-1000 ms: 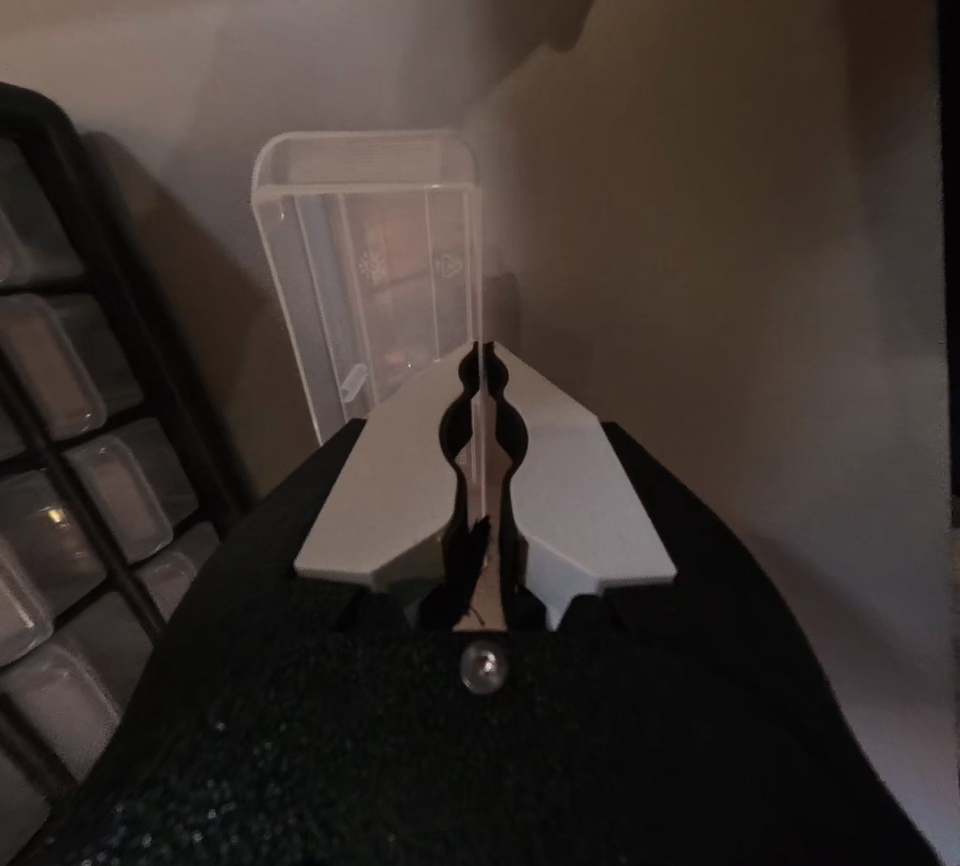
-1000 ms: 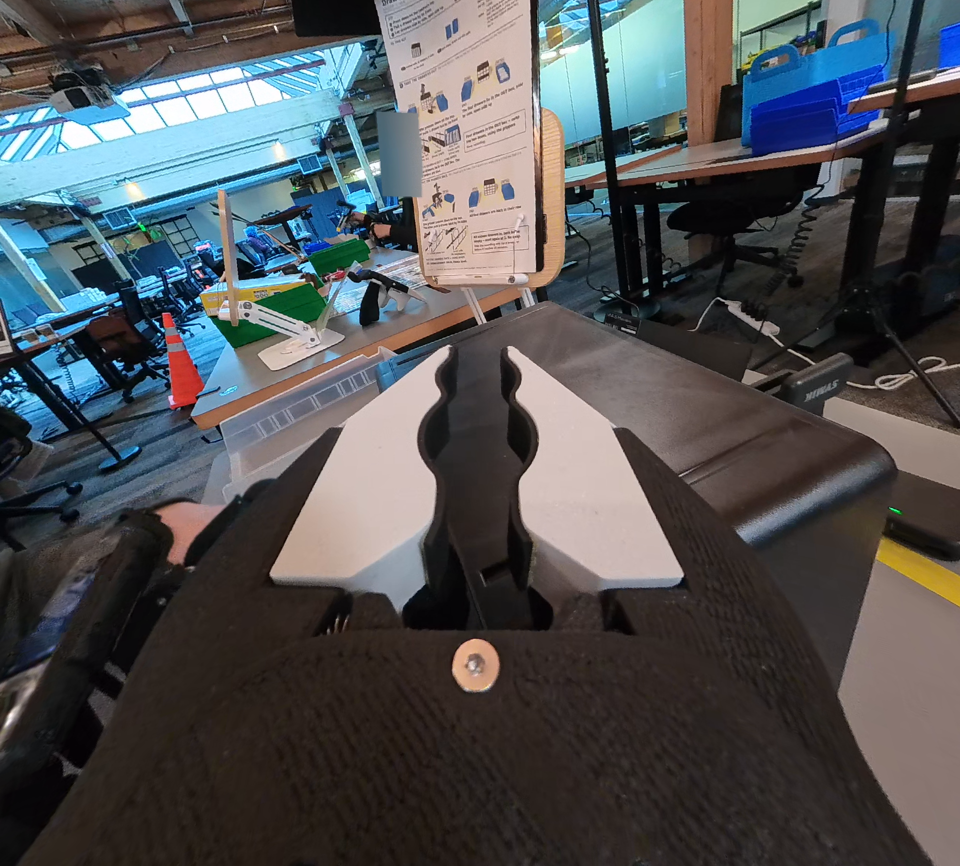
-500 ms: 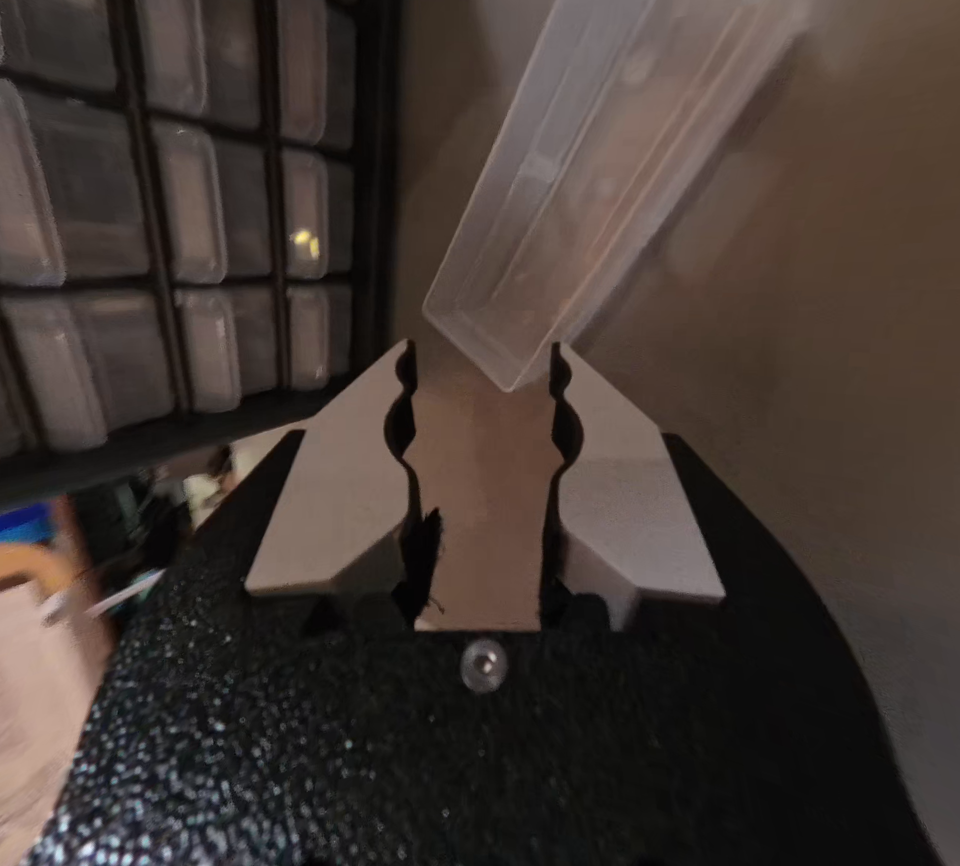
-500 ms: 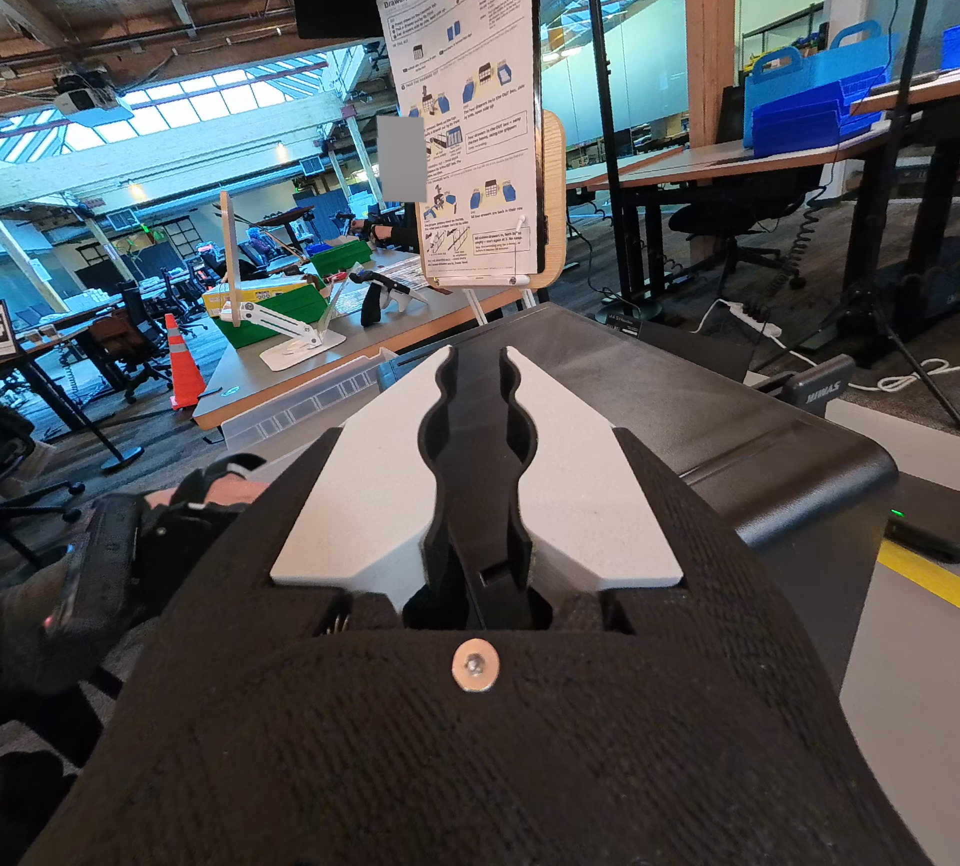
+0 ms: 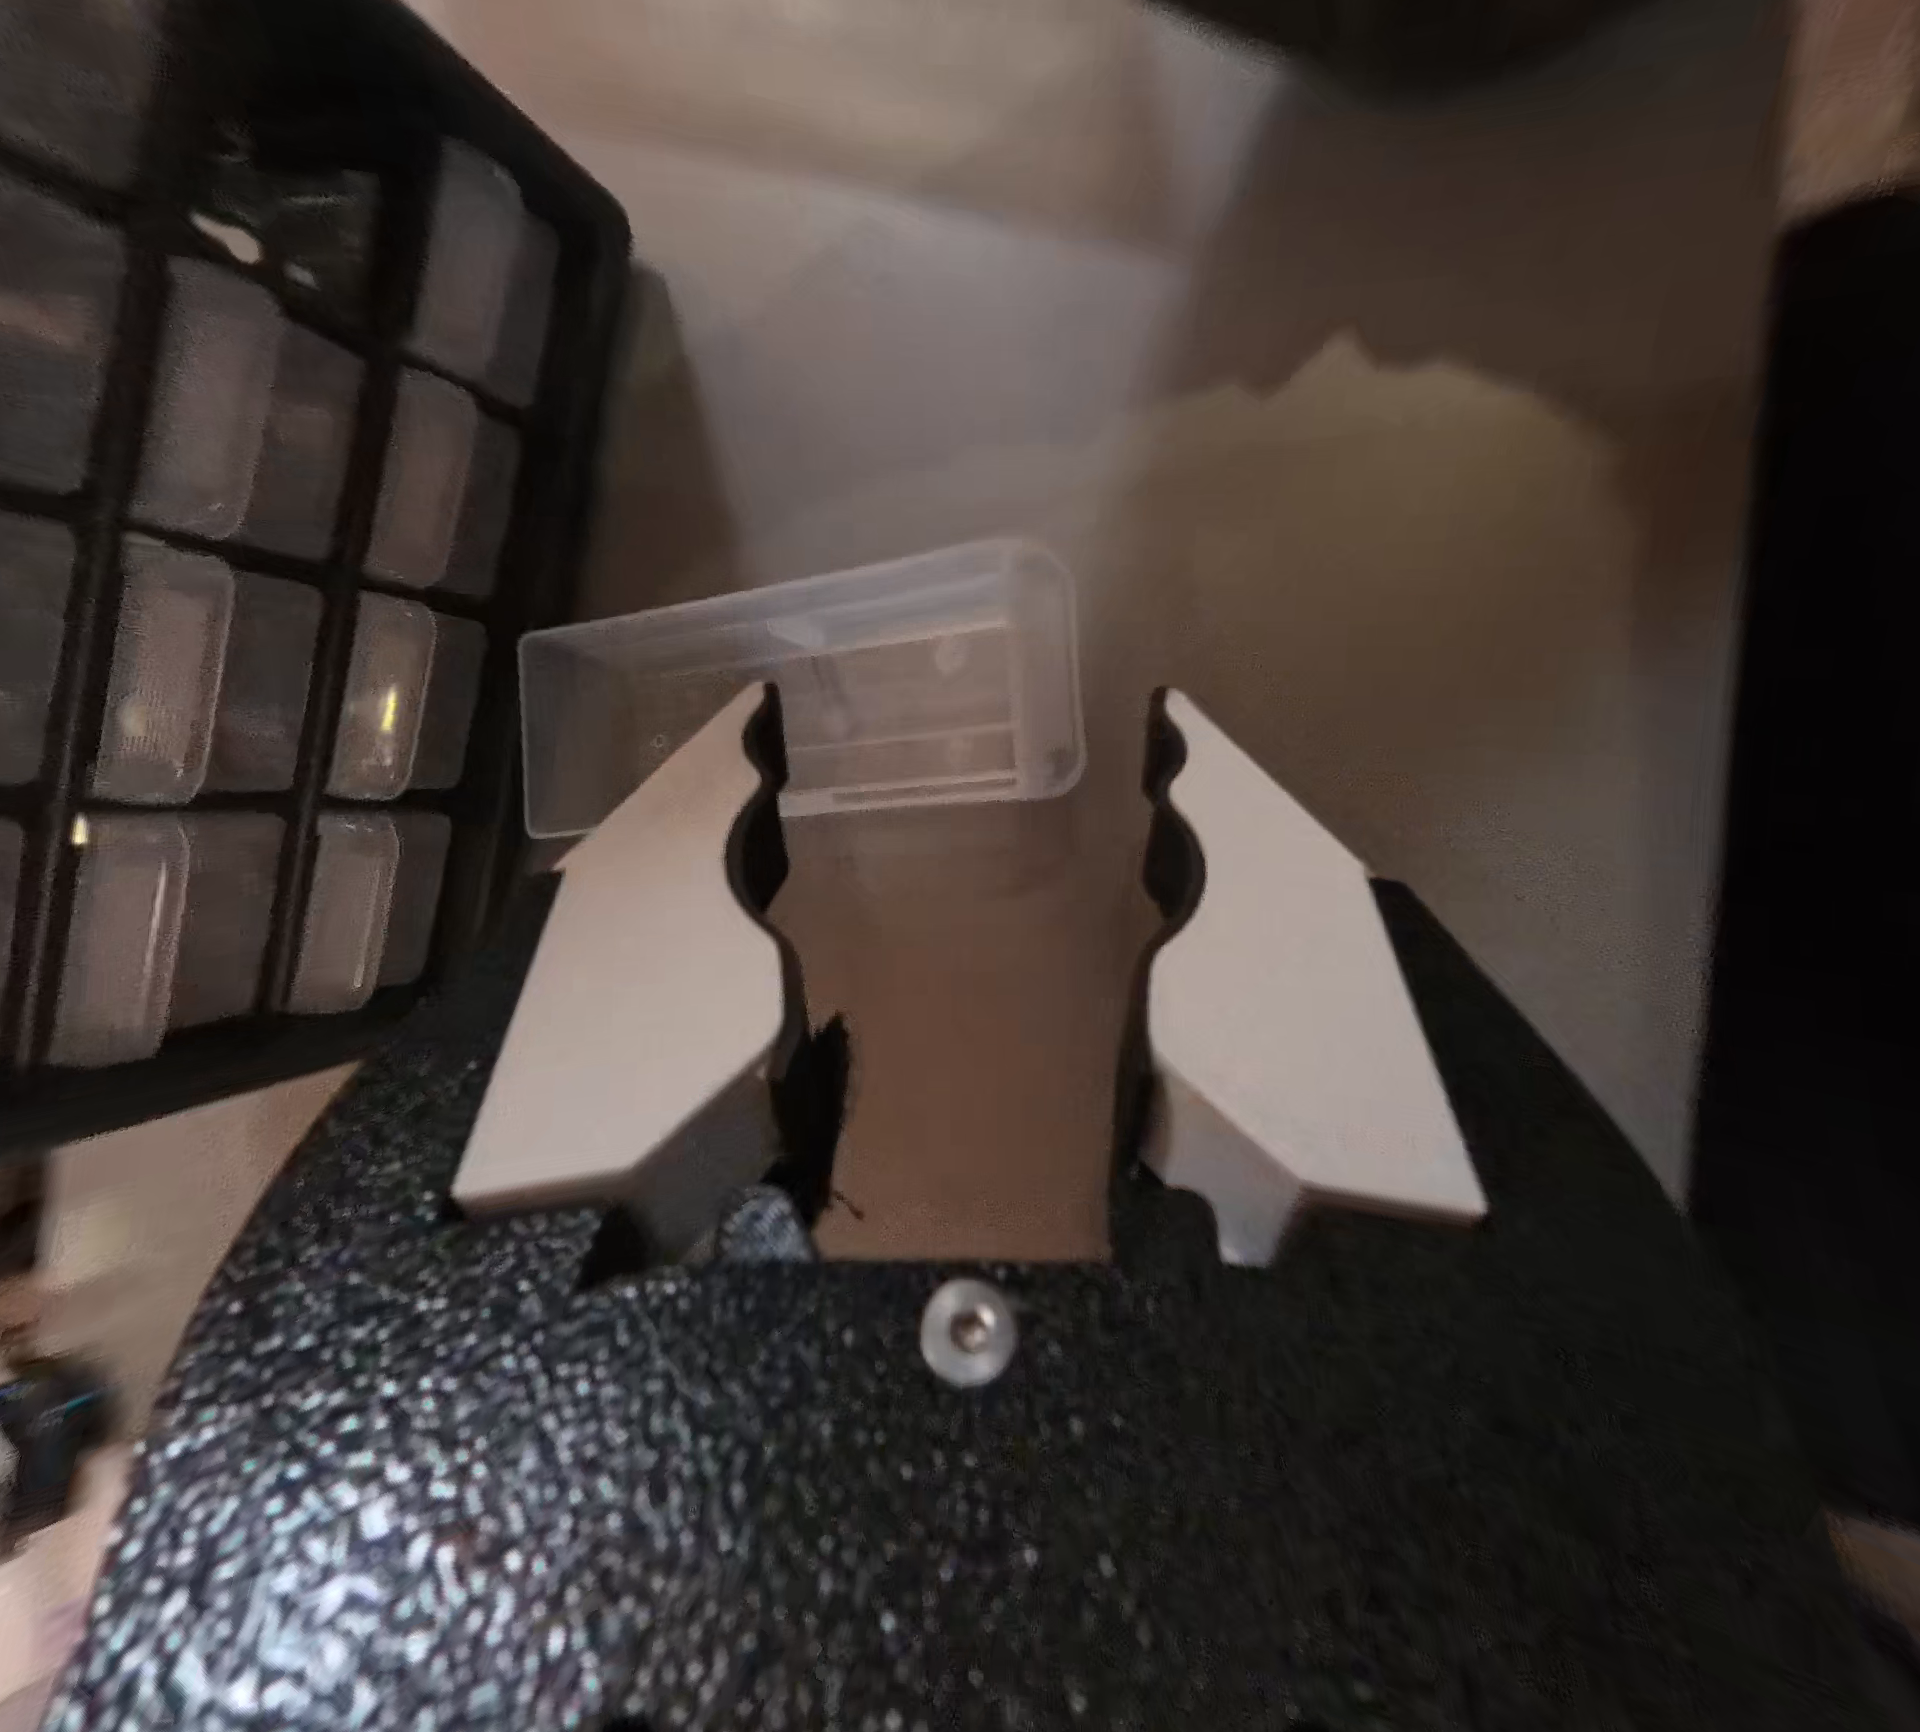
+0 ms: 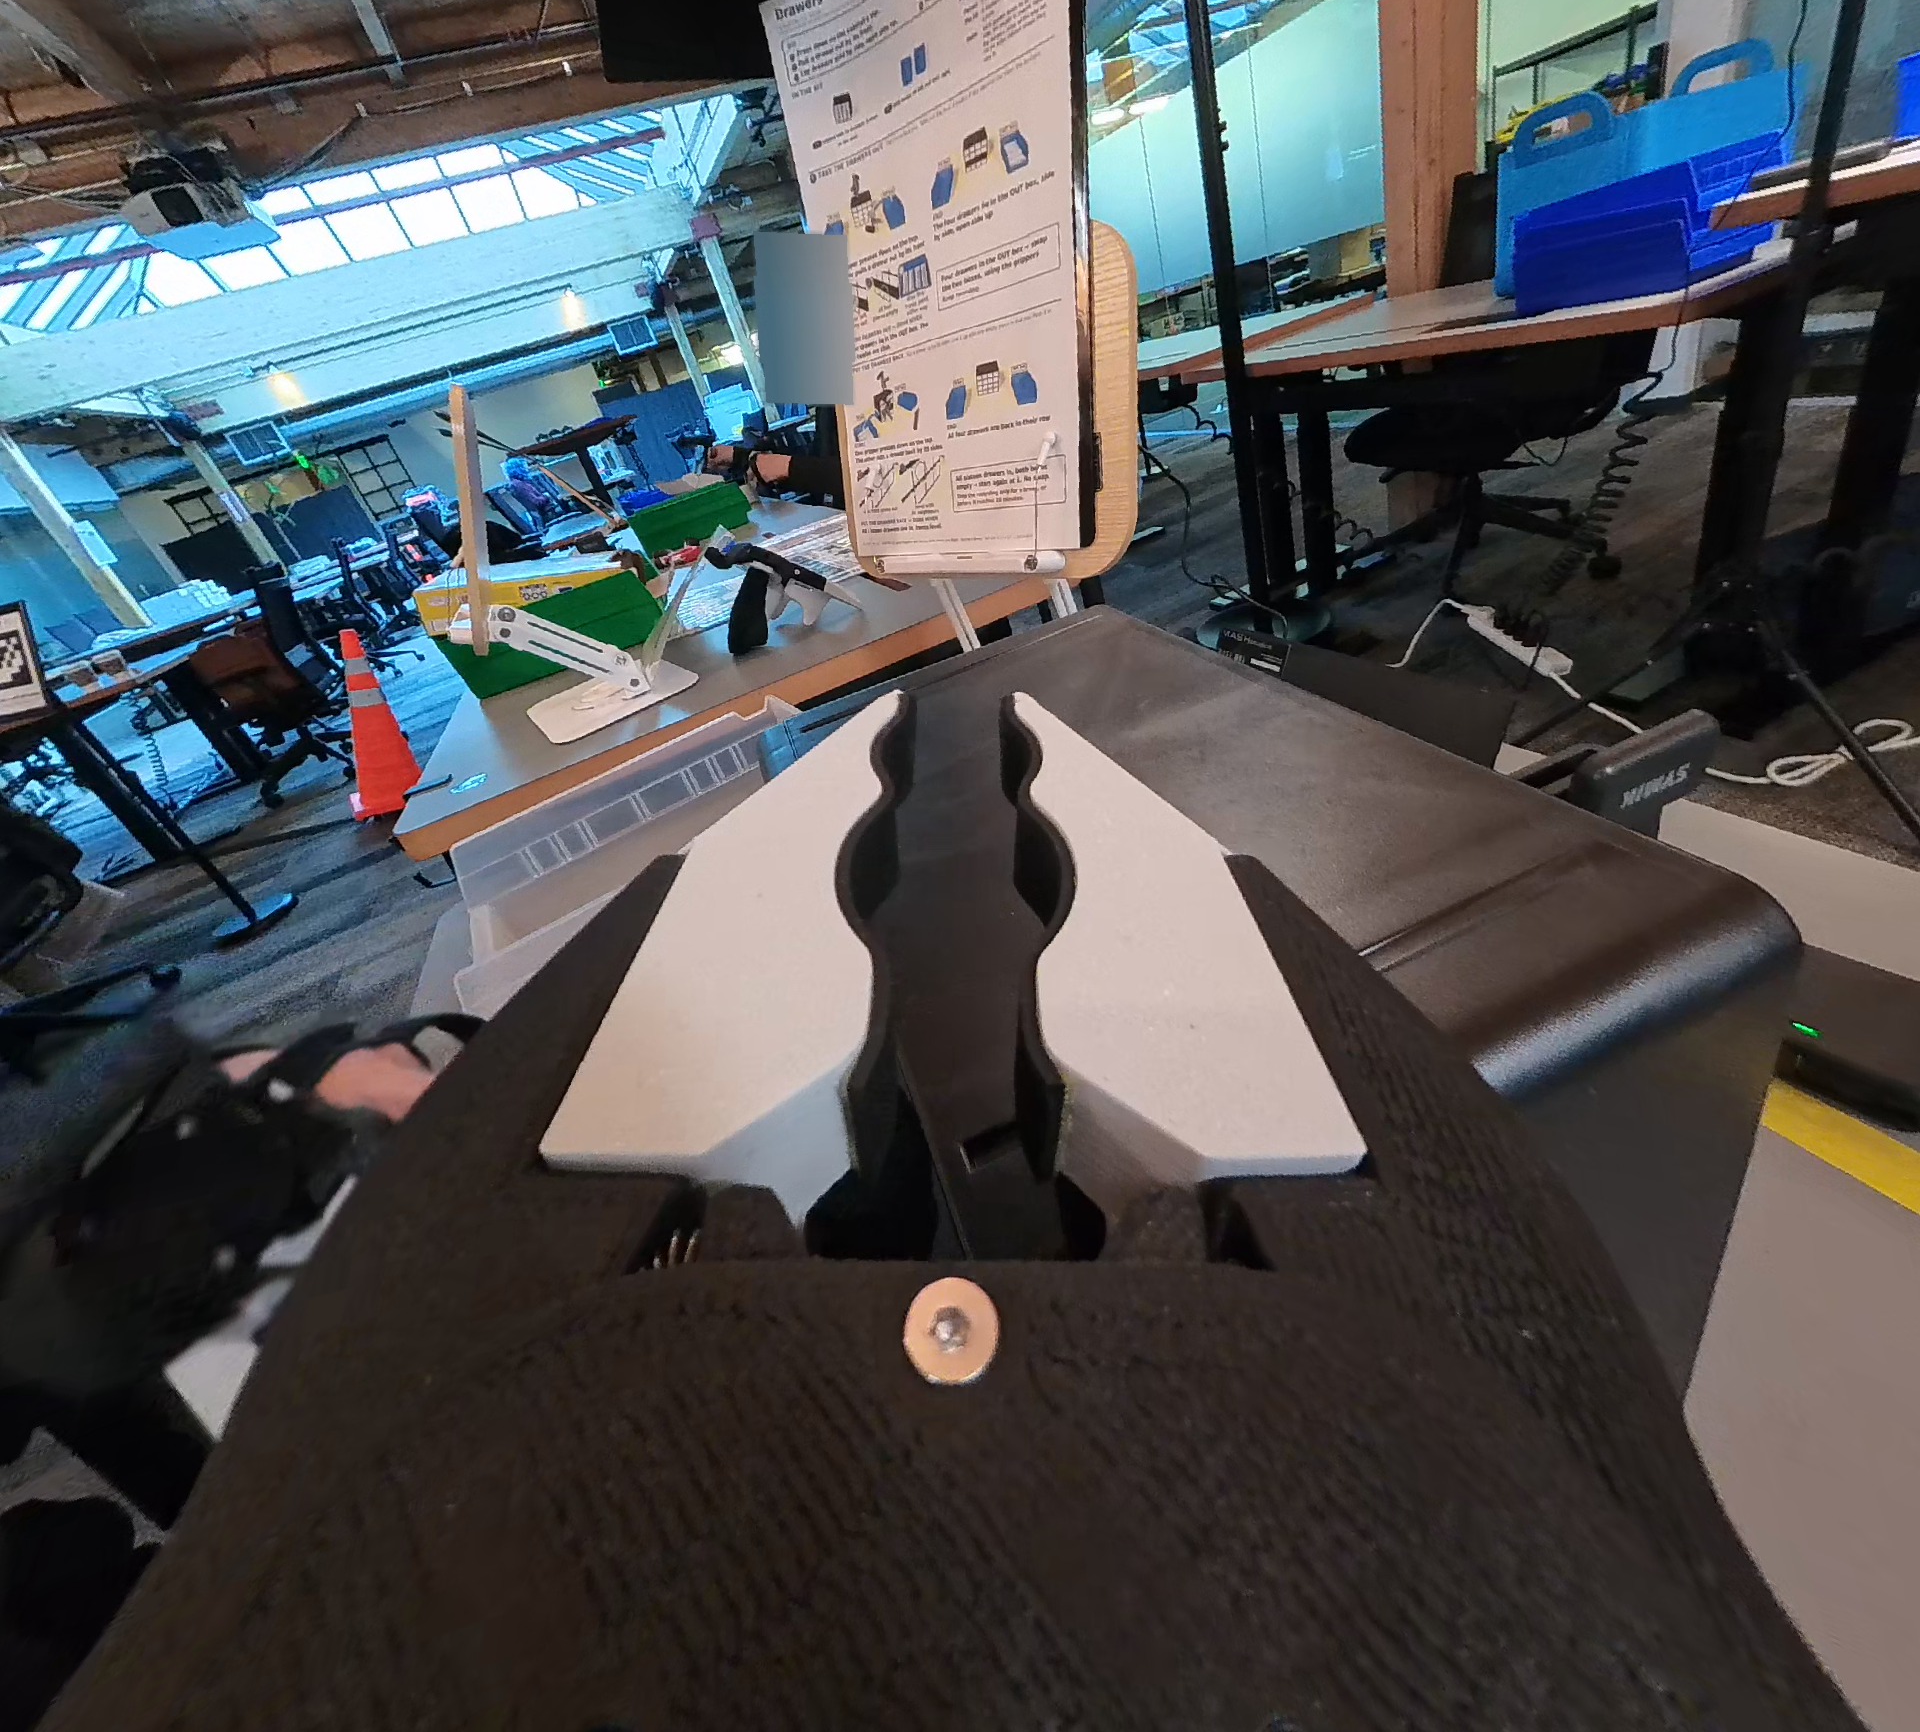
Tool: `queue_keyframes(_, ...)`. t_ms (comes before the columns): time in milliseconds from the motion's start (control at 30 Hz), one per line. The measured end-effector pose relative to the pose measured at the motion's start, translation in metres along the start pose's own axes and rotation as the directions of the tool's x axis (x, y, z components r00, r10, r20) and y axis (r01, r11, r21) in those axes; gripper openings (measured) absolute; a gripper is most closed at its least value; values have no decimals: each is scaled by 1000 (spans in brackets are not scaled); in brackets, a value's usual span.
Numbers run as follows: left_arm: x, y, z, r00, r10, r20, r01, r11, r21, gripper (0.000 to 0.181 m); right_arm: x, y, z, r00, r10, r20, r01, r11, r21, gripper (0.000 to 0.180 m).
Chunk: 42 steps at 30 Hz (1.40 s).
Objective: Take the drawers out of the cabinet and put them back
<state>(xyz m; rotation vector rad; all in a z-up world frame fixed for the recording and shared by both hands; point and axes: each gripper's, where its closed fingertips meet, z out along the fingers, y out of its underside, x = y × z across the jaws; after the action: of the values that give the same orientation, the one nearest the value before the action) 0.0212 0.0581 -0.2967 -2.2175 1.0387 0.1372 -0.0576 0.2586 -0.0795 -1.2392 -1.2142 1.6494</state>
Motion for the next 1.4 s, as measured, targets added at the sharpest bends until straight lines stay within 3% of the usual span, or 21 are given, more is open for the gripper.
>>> queue_keyframes(33, 1, 6, 9, 997, 68, 32, -66, 996, -62, 64, 0, 0, 0, 1000, 0, 0, 0, 1000, 0, 15)
queue_keyframes(167, 9, 20, 33, 934, 346, 88, -322, 923, -209, 51, 0, 0, 0, 1000, 1, 2, -1, 1000, 1, 15)
queue_keyframes(300, 2, 27, 33, 909, 399, 124, -356, 895, -267, 21, 0, 0, 0, 1000, 2, 4, -2, 1000, 0, 15)
queue_keyframes(367, 0, 20, 29, 909, 398, 123, -362, 901, -239, 19, 0, 0, 0, 1000, 2, 4, -2, 1000, 1, 15)
queue_keyframes(467, -2, -14, 18, 907, 394, 149, -387, 919, -77, 18, 0, 0, 0, 1000, 2, 2, -2, 1000, 0, 15)
queue_keyframes(600, -2, -55, 9, 881, 452, 142, -466, 881, 87, 17, 0, 0, 0, 1000, 0, -3, 0, 1000, -3, 15)
queue_keyframes(833, -34, -63, 26, 872, 475, 118, -478, 878, -7, 17, 0, 0, 0, 1000, 1, 1, -1, 1000, -2, 15)
queue_keyframes(1033, -31, -58, 38, 876, 480, 46, -477, 877, -56, 17, 0, 0, 0, 1000, 2, 3, -2, 1000, -1, 14)
queue_keyframes(1400, -37, -75, 35, 907, 414, 78, -412, 910, -34, 17, 0, -1, -1, 1000, 5, 4, -5, 1000, 5, 14)
